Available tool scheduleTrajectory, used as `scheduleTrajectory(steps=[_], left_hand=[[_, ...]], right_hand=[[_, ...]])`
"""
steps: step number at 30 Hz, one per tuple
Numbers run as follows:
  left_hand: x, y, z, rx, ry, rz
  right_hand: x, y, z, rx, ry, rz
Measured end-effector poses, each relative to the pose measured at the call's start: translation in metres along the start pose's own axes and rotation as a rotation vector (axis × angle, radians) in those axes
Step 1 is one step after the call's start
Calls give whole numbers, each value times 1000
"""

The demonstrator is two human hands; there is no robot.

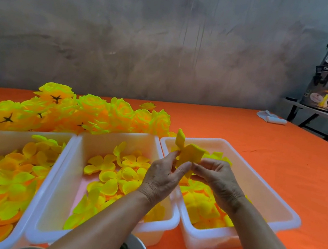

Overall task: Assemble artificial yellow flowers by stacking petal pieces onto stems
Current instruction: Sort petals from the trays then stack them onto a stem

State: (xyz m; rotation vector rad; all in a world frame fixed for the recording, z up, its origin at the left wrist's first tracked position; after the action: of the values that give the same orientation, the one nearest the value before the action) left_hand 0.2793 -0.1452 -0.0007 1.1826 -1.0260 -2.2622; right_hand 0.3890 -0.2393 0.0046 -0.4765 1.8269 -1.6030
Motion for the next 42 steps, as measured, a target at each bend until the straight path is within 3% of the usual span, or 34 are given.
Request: scheduleTrajectory(steps=[8, 14, 20, 25, 31, 34, 38, 42], left_hand=[[-5, 1, 0, 154, -35, 158], [-9, -7, 1, 264, 52, 270], [-6, -11, -1, 301, 87, 265], [-3, -7, 0, 256, 78, 233], [0, -3, -2, 161, -41, 191], [-1, -2, -1, 180, -16, 155], [-3, -8, 3, 360, 25, 267], [-5, -12, 4, 395, 92, 314]], right_hand=[[-2, 1, -1, 26, 49, 128], [1, -4, -4, -67, 18, 50], [-3, -1, -2, -10, 110, -24], [-6, 3, -2, 137, 198, 28], [-2, 0, -6, 34, -21, 3], [-2, -2, -7, -44, -42, -24], [-4, -1, -3, -13, 14, -50], [-9, 1, 3, 65, 254, -6]])
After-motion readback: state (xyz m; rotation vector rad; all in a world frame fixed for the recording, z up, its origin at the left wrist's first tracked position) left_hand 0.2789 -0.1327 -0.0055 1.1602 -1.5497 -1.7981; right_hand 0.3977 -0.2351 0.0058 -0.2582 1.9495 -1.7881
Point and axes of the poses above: each hand's wrist, its own x-axis away from the middle knuckle, its own z-axis out of the back of the hand, y = z × x, the point moved 2 cm from there along -x, towards the middle knuckle, and after that the axes turned 10 degrees about y, right-handed, at the moved point
